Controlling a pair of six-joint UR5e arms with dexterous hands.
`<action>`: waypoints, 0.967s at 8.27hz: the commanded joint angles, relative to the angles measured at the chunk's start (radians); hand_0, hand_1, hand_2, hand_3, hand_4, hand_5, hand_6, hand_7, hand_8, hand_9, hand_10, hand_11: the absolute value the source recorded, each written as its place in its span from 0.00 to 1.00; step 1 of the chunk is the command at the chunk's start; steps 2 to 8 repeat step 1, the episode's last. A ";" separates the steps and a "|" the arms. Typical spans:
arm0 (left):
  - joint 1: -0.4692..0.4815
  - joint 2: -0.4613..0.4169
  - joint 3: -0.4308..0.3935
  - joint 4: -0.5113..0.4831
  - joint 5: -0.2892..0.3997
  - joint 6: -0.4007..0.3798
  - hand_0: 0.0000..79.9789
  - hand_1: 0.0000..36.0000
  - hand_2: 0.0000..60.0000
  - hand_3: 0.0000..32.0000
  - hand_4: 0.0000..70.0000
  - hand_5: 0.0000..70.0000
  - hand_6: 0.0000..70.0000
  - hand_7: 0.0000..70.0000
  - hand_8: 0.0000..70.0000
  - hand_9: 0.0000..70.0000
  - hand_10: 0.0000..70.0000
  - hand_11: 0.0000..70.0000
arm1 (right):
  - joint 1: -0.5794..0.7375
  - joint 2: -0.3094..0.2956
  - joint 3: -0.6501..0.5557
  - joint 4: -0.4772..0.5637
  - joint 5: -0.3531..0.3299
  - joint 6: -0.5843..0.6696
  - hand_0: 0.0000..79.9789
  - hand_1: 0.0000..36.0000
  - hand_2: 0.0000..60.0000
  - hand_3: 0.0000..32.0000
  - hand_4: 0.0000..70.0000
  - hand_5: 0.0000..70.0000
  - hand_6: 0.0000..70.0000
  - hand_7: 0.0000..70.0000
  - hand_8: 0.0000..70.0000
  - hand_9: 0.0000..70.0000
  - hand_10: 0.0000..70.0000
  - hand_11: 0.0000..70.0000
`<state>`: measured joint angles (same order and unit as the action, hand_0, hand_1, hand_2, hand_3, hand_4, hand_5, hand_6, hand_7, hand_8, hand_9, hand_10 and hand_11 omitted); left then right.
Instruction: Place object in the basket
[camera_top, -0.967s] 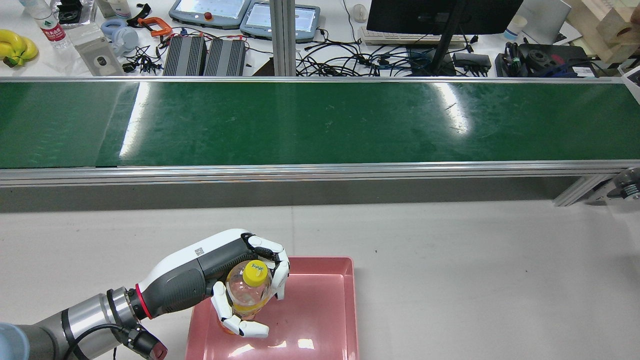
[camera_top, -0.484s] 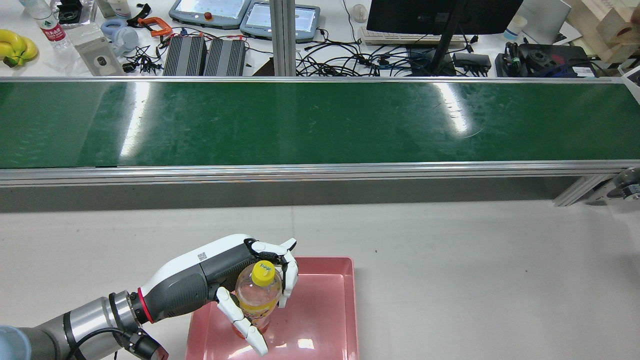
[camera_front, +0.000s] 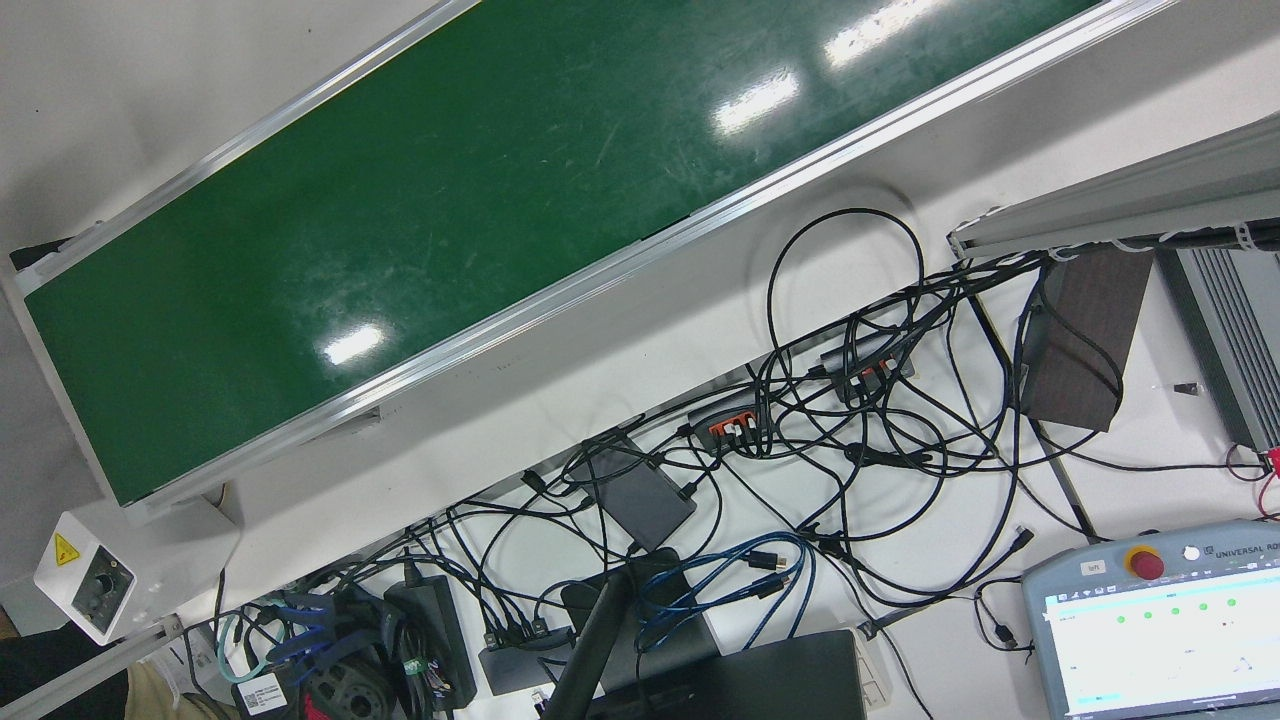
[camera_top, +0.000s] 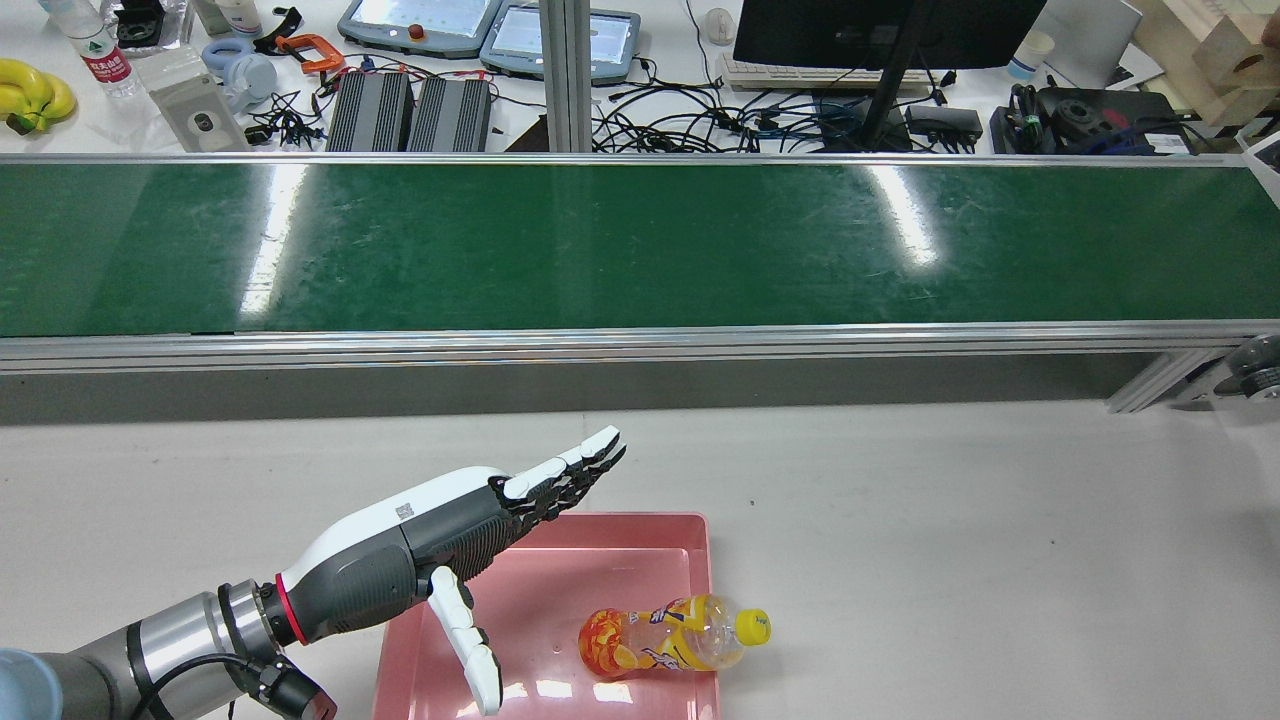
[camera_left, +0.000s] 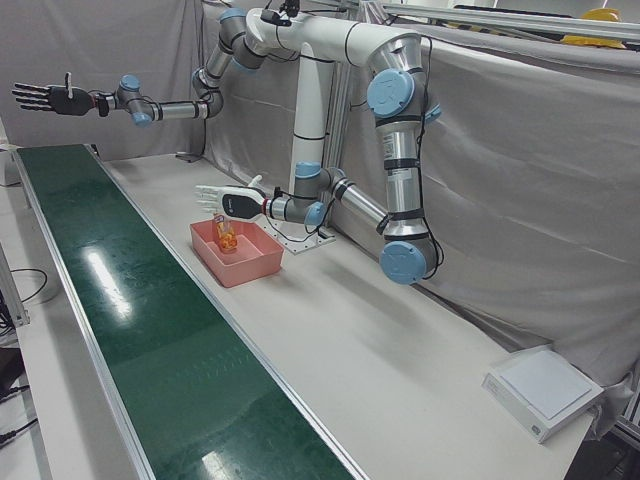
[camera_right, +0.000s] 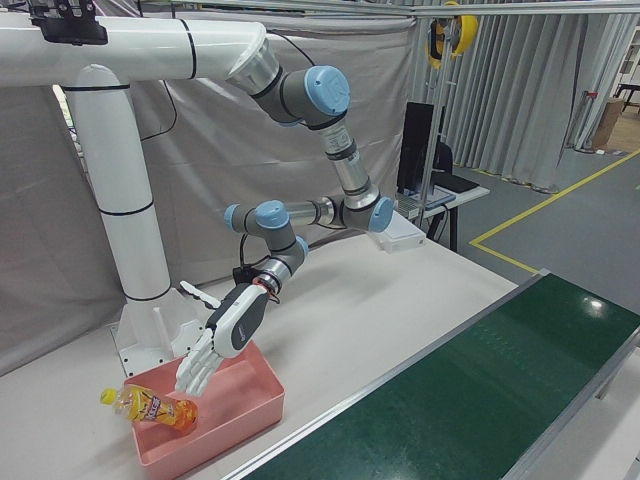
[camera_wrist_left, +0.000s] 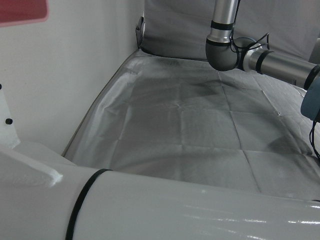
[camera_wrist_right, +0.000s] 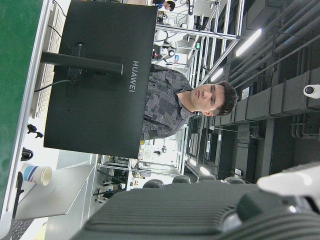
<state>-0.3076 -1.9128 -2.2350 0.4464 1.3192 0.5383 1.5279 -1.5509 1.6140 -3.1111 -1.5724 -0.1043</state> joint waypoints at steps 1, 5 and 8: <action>0.001 0.000 0.000 0.000 0.000 0.000 0.68 0.20 0.00 0.07 0.00 0.00 0.00 0.03 0.00 0.00 0.00 0.00 | 0.000 0.000 0.000 0.000 0.000 0.000 0.00 0.00 0.00 0.00 0.00 0.00 0.00 0.00 0.00 0.00 0.00 0.00; 0.001 0.000 0.000 0.000 0.000 0.000 0.68 0.20 0.00 0.07 0.00 0.00 0.00 0.03 0.00 0.00 0.00 0.00 | 0.000 0.000 0.000 0.000 0.000 0.000 0.00 0.00 0.00 0.00 0.00 0.00 0.00 0.00 0.00 0.00 0.00 0.00; 0.001 0.000 0.000 0.000 0.000 0.000 0.68 0.20 0.00 0.07 0.00 0.00 0.00 0.03 0.00 0.00 0.00 0.00 | 0.000 0.000 0.000 0.000 0.000 0.000 0.00 0.00 0.00 0.00 0.00 0.00 0.00 0.00 0.00 0.00 0.00 0.00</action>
